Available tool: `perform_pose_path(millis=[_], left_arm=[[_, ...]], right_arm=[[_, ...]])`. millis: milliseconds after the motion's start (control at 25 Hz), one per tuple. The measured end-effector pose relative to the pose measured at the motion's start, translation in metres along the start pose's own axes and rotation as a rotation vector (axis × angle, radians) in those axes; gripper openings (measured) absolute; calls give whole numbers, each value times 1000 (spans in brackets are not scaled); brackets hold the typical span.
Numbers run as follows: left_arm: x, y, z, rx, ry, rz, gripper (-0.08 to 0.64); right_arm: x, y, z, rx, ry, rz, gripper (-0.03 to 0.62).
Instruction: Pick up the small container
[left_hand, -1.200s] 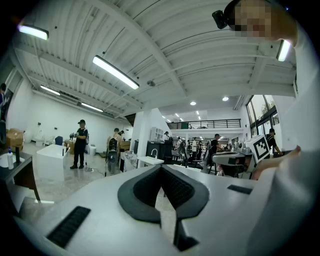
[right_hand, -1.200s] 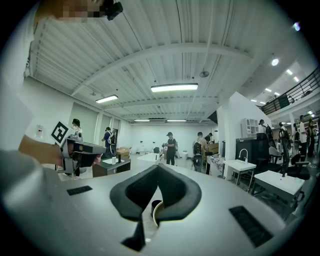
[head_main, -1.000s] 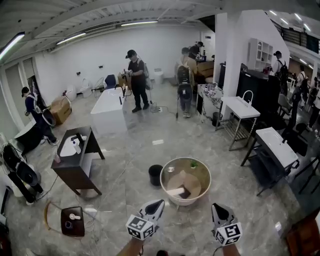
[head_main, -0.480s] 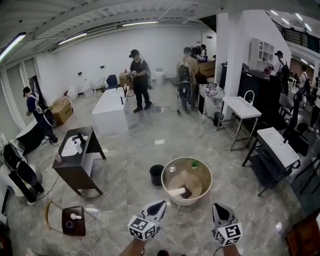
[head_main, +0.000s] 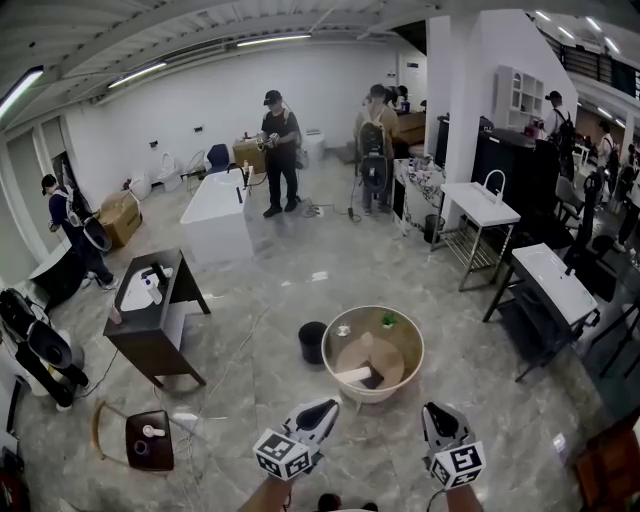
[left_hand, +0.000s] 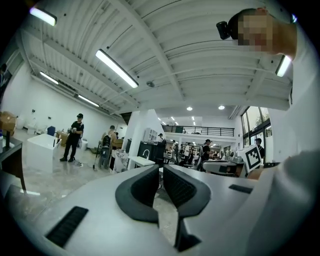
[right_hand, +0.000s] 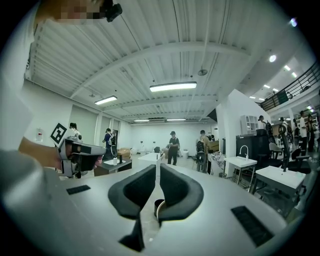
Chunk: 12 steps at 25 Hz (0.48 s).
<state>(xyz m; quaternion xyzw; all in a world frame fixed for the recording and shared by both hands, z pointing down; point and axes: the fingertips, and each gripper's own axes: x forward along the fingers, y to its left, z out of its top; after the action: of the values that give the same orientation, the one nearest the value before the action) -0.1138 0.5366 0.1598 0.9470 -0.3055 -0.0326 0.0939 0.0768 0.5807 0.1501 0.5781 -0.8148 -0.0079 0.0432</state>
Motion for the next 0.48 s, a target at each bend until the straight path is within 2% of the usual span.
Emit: perform_pose_path(millis=[120,240,480], left_arm=[[-2,1,0,-9,-2,-8,70],[-2,5,2,-12,0,3,111],[-9,17,5,-85,-20,11,214]], right_arm=[[1,2,-2,18,-3,-4,67],[2,3,-2,29,-1,-4,142],[1,7,-2,29,3,-24,213]])
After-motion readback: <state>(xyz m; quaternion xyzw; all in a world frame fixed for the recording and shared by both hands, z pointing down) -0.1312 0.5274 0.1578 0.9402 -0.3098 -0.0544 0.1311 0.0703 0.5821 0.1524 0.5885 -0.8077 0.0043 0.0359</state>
